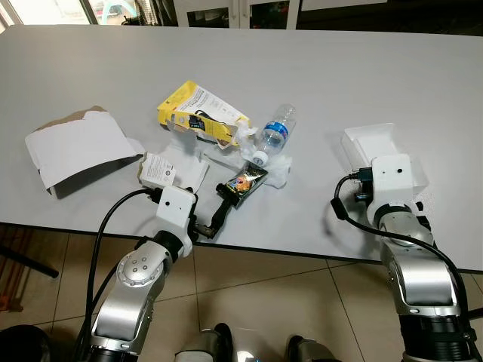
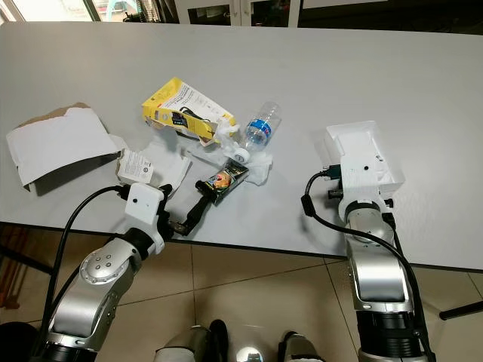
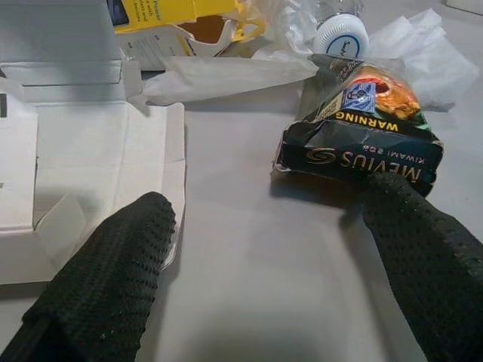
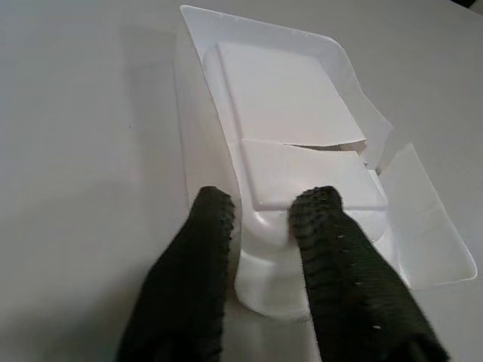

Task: Picking trash to rubbish bin

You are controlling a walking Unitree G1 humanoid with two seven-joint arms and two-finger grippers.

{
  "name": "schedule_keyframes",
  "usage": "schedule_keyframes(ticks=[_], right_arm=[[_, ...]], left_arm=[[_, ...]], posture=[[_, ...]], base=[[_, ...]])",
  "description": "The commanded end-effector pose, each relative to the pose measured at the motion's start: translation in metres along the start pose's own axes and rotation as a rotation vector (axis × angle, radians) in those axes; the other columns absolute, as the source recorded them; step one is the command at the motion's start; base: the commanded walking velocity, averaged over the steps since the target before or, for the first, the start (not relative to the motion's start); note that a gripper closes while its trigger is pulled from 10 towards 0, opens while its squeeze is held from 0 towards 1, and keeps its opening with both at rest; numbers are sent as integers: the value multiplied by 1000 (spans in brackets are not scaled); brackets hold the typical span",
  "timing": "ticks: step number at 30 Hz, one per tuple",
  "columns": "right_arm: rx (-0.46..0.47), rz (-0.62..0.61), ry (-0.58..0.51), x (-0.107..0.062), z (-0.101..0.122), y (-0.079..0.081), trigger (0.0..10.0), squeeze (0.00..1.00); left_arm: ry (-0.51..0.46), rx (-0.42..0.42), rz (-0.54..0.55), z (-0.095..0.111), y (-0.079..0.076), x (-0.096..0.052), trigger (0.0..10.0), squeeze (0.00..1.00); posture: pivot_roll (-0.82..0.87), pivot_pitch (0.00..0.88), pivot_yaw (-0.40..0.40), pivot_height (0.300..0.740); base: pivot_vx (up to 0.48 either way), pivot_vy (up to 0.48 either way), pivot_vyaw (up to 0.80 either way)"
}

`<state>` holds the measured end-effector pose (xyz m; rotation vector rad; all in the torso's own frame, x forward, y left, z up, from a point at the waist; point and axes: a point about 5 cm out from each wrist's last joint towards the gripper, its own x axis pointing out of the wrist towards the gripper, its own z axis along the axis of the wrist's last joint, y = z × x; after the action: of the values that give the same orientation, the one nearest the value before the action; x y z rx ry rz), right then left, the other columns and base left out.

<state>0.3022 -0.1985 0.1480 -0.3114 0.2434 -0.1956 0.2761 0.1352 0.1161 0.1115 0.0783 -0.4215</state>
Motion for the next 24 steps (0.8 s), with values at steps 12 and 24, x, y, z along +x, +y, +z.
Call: schedule_keyframes(ticks=[12, 24], right_arm=[[-15, -13, 86, 5, -21, -2, 0, 0], [-55, -61, -54, 10, 10, -12, 0, 0]], left_arm=[[11, 11, 11, -2, 2, 0, 10000, 0], [8, 12, 11, -2, 2, 1, 10000, 0]], posture=[[16, 206, 84, 740], [15, 202, 84, 740]], base=[[0, 0, 0], [0, 0, 0]])
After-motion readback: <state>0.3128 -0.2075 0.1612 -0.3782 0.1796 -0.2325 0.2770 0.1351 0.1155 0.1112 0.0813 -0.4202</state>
